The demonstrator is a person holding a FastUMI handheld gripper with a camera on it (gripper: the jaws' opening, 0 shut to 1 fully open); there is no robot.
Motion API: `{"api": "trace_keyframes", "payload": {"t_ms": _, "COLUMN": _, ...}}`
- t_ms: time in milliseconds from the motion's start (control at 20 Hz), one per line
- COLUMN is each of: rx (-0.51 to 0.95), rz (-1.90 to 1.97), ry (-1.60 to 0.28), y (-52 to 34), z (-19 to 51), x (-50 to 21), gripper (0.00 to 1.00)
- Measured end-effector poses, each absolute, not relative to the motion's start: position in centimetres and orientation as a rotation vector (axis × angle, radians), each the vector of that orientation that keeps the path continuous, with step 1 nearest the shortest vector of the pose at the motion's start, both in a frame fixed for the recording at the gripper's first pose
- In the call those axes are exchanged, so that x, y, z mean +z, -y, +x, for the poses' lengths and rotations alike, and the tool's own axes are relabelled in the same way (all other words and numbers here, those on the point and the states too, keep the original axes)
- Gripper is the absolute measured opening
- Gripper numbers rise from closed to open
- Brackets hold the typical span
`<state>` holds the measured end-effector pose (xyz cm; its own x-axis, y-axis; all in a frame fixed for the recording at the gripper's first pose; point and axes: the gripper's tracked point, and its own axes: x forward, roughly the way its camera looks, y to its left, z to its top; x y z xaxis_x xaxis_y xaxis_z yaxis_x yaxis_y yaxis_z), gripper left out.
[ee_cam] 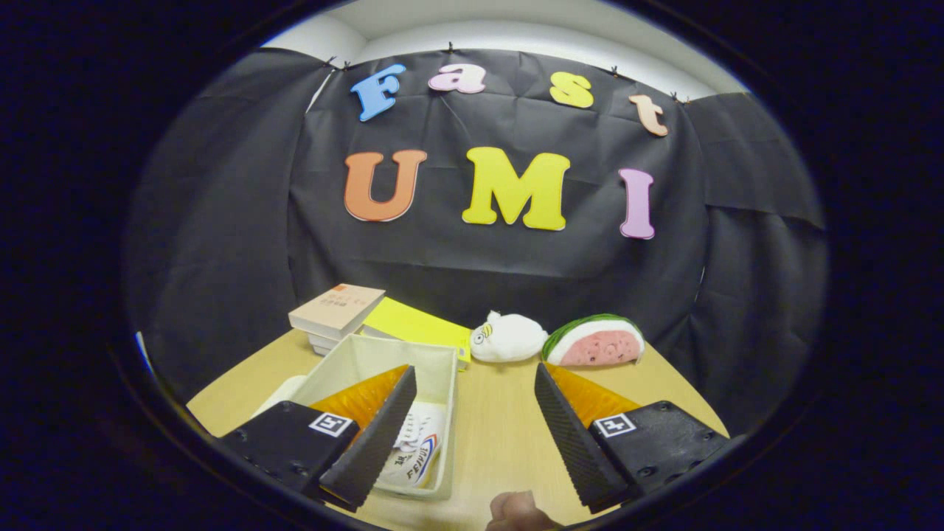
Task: Open the storage box then place both shoes into the box .Put the left shoe in first, then the right shoe, with the right side of both shoes facing outward in a uniform manner.
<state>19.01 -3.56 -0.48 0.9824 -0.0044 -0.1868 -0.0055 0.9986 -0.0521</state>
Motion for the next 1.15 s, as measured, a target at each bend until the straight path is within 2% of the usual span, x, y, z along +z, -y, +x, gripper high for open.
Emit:
{"api": "trace_keyframes", "payload": {"t_ms": 650, "rx": -0.056, "rz": -0.007, "ry": -0.024, "y": 11.3, "z": 14.4, "x": 1.3, "gripper": 1.00}}
{"api": "trace_keyframes", "payload": {"t_ms": 1000, "rx": -0.091, "rz": -0.026, "ry": 0.030, "y": 12.2, "z": 13.5, "x": 0.6, "gripper": 1.00}}
{"api": "trace_keyframes", "payload": {"t_ms": 1150, "rx": -0.063, "rz": -0.008, "ry": 0.019, "y": 11.6, "z": 13.9, "x": 0.0, "gripper": 1.00}}
